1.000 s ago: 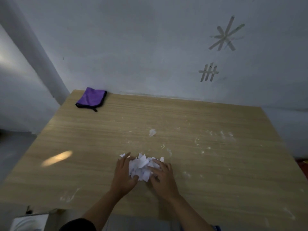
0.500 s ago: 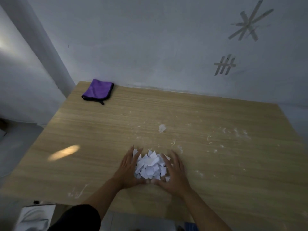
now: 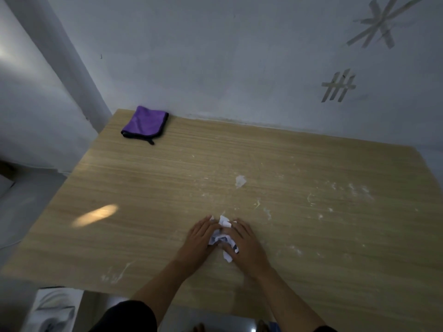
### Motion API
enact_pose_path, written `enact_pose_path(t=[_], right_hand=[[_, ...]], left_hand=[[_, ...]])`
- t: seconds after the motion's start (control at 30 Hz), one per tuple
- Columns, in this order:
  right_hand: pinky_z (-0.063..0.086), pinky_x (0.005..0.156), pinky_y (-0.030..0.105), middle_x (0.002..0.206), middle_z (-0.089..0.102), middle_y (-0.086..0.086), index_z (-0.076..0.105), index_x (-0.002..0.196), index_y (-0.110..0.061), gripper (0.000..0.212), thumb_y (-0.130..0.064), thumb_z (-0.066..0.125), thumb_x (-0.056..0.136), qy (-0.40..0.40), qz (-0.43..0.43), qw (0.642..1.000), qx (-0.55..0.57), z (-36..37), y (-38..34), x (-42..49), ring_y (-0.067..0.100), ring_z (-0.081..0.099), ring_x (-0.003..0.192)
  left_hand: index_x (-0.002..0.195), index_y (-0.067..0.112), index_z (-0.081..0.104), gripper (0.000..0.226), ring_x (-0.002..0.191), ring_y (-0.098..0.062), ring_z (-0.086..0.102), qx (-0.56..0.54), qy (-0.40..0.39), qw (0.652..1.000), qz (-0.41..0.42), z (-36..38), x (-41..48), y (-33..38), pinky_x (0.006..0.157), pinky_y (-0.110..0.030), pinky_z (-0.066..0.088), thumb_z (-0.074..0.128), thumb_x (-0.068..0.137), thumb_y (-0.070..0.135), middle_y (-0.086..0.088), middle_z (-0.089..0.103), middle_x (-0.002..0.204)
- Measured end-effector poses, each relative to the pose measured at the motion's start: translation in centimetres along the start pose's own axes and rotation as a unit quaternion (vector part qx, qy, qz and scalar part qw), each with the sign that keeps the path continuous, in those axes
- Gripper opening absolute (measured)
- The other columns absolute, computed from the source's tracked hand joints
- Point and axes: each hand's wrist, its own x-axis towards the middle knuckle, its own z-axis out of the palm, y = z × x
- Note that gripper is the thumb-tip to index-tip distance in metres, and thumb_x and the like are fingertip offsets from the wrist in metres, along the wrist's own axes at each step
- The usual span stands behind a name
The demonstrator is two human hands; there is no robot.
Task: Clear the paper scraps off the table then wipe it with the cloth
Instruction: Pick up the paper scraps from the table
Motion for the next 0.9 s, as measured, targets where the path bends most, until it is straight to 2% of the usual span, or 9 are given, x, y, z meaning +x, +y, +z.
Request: enact_pose_path(t=[0.07,0.17,0.33,0.43,0.53,0.67,0.73,0.83,0.9], right_hand=[[0.038,0.093,0.03,0.116,0.062,-0.003,0.055,0.118,-0.021,0.038,-0.047,0.042,0.093,0.044,-0.017,0.997,-0.054,0.5,0.3,-0.2,0.014,0.043,0.11],[0.043,0.08,0.028,0.1,0.065,-0.002,0.057,0.109,-0.021,0.026,-0.038,0.048,0.091,0.09,-0.051,0.987,-0.12,1.1,0.3,-0.2,0.016,0.048,0.092],[0.047,0.05,0.023,0.085,0.064,0.005,0.054,0.103,-0.019,0.023,-0.032,0.049,0.084,0.105,-0.07,0.972,-0.196,0.7,-0.5,-0.3,0.019,0.06,0.067],[0.045,0.043,0.021,0.084,0.066,0.004,0.059,0.099,-0.016,0.025,-0.032,0.047,0.084,0.083,-0.031,0.979,-0.186,0.6,-0.6,-0.1,0.018,0.062,0.059],[0.049,0.051,0.024,0.089,0.067,0.006,0.063,0.1,-0.013,0.032,-0.032,0.042,0.085,0.031,0.015,0.995,-0.097,-0.2,-0.4,0.4,0.022,0.066,0.066],[0.045,0.067,0.033,0.093,0.064,0.006,0.061,0.1,-0.013,0.04,-0.042,0.036,0.09,0.043,0.13,0.988,0.074,-2.1,-0.6,0.1,0.023,0.06,0.08],[0.045,0.063,0.03,0.081,0.064,0.003,0.061,0.089,-0.015,0.025,-0.035,0.047,0.093,0.098,0.223,0.957,0.159,-3.2,-0.5,0.0,0.019,0.06,0.074],[0.042,0.055,0.015,0.075,0.066,0.004,0.063,0.083,-0.013,0.021,-0.029,0.054,0.092,0.161,0.316,0.903,0.242,-4.3,0.3,0.0,0.018,0.061,0.069],[0.045,0.06,0.02,0.075,0.066,0.004,0.065,0.084,-0.011,0.022,-0.03,0.056,0.091,0.193,0.36,0.86,0.306,-4.7,0.7,0.1,0.018,0.061,0.07]], left_hand=[[0.117,0.027,0.047,0.037,0.118,-0.012,0.036,0.039,0.014,0.999,-0.003,-0.1,-0.2,0.4,0.094,-0.023,0.032,0.044,0.081,0.033,-0.001,0.061,0.121],[0.109,0.028,0.053,0.032,0.098,-0.015,0.039,0.059,0.024,0.998,-0.015,-0.2,-0.3,0.9,0.083,-0.02,0.034,0.046,0.078,0.033,0.011,0.053,0.115],[0.109,0.021,0.052,0.029,0.086,-0.016,0.04,0.107,0.008,0.994,0.021,-0.1,-0.2,0.7,0.077,-0.026,0.038,0.046,0.081,0.027,0.001,0.059,0.103],[0.103,0.021,0.051,0.028,0.082,-0.012,0.04,0.109,0.011,0.994,0.021,-0.6,0.3,1.3,0.075,-0.024,0.037,0.044,0.076,0.023,0.002,0.062,0.093],[0.101,0.022,0.05,0.028,0.083,-0.014,0.049,0.061,-0.001,0.998,-0.004,-1.2,0.8,2.0,0.075,-0.024,0.036,0.041,0.075,0.024,-0.001,0.064,0.09],[0.116,0.012,0.053,0.03,0.097,-0.025,0.057,-0.045,-0.016,0.996,-0.081,-1.6,0.8,2.7,0.077,-0.024,0.04,0.043,0.088,0.019,-0.008,0.056,0.112],[0.117,0.012,0.052,0.028,0.094,-0.024,0.057,-0.073,0.001,0.99,-0.122,-1.7,0.7,2.9,0.073,-0.024,0.04,0.047,0.09,0.009,-0.007,0.053,0.116],[0.118,0.011,0.052,0.028,0.091,-0.025,0.06,-0.102,0.013,0.98,-0.168,-1.9,0.7,3.3,0.074,-0.03,0.046,0.046,0.091,0.008,-0.007,0.052,0.118],[0.118,0.01,0.053,0.028,0.092,-0.024,0.059,-0.114,0.017,0.975,-0.19,-2.0,0.8,3.7,0.077,-0.031,0.047,0.045,0.091,0.008,-0.008,0.054,0.117]])
